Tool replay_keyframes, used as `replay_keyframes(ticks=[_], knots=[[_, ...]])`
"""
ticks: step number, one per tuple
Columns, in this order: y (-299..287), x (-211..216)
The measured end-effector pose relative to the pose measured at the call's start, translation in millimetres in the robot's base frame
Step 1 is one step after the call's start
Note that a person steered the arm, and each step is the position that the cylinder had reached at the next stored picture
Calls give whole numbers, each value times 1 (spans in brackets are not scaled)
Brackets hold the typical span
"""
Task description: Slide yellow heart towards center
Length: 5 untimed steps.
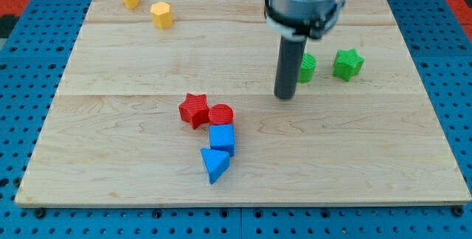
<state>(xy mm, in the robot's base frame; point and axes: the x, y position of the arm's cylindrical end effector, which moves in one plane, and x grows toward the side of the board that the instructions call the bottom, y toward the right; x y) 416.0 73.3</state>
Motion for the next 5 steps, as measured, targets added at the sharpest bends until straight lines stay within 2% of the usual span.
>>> replay_keyframes(ticks=[1,2,3,5], knots=[[13,-26],[50,-20],[14,1],[-218,-35]])
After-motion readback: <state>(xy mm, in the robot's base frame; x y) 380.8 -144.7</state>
